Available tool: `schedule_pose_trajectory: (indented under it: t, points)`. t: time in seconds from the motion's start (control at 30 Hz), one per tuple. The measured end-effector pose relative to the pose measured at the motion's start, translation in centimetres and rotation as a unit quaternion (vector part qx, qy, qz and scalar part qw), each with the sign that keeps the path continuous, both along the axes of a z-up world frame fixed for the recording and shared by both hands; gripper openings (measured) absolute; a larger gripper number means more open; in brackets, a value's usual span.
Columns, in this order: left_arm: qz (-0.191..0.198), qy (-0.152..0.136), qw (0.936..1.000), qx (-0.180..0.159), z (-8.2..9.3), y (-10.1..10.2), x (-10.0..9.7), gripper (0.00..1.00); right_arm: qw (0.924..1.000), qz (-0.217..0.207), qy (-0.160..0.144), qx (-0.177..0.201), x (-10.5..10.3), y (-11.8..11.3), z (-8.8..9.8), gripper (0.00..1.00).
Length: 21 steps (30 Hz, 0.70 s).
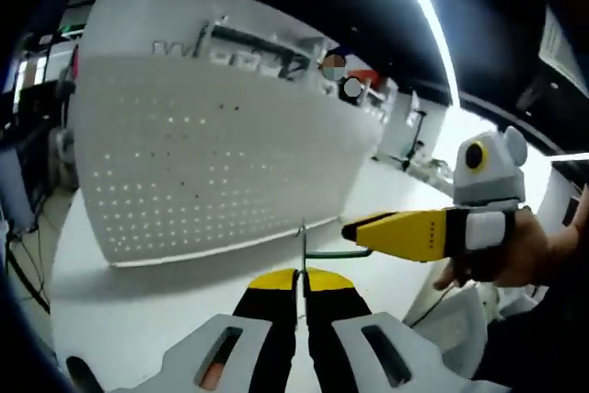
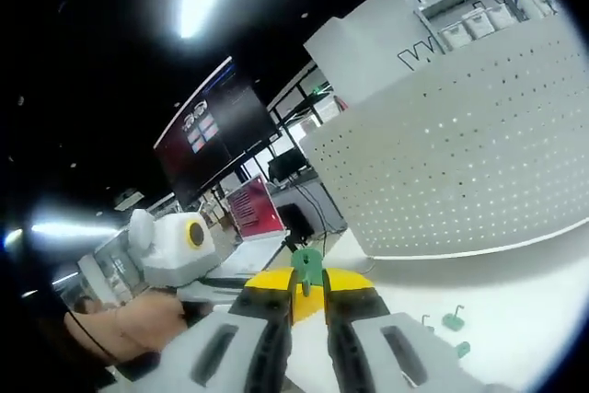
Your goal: Insert the hook assembly into the mounting plate slot until the hook locks in place.
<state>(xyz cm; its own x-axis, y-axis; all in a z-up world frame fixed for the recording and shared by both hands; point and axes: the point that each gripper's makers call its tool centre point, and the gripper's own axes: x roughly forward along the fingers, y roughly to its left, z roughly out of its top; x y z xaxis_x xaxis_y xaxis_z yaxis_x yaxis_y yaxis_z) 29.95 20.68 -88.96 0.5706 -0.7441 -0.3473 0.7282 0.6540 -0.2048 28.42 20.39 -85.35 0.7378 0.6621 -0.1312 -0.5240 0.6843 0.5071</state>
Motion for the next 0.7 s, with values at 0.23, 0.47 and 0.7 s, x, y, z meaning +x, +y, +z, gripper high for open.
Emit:
schedule_pose_trajectory:
  t: [0.23, 0.47, 0.7]
  points:
    - [0.000, -0.024, 0.9997, -0.008, 0.8, -0.6, -0.2, 0.01, 1.0000, 0.001, 0.000, -0.004, 0.1, 0.6, -0.4, 0.09]
    - [-0.010, -0.034, 0.9992, -0.021, 1.3, -0.9, -0.4, 0.02, 0.9998, -0.006, -0.018, -0.004, 0.4, 0.4, 0.1, 0.04]
    - [-0.004, -0.041, 0.9990, -0.015, 1.3, -0.8, -0.2, 0.02, 0.9995, -0.017, -0.026, -0.005, 0.4, 0.5, 0.1, 0.01]
